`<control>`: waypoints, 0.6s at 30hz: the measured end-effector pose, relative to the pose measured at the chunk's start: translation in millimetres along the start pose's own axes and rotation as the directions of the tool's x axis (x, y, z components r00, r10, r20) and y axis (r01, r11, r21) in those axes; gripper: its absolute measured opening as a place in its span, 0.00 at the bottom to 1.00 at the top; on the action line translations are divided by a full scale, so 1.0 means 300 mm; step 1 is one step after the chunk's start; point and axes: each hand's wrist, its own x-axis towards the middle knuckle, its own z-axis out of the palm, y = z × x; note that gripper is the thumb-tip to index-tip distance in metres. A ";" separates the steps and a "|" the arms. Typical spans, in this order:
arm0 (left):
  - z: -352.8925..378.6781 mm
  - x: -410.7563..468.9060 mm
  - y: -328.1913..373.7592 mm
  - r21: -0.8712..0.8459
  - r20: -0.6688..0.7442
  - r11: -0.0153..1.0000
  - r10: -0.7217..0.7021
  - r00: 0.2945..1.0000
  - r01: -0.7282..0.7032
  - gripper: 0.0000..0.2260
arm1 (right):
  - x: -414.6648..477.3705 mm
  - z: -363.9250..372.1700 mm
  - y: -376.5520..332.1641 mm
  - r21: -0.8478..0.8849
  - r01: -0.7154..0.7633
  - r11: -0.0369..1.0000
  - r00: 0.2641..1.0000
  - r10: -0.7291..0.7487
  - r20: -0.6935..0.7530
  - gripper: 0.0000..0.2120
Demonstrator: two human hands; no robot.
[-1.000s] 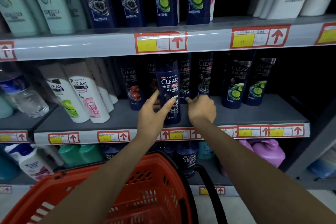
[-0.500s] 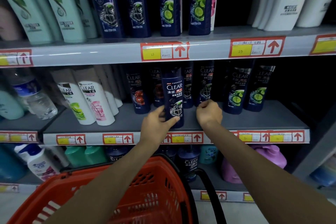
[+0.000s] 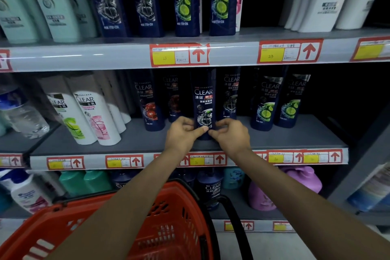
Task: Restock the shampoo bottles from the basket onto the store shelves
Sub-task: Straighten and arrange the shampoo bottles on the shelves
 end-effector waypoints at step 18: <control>0.040 0.024 0.006 0.159 -0.121 0.986 -0.025 0.992 0.044 0.20 | 0.029 0.045 -0.025 0.004 -0.069 0.998 0.991 0.069 -0.115 0.15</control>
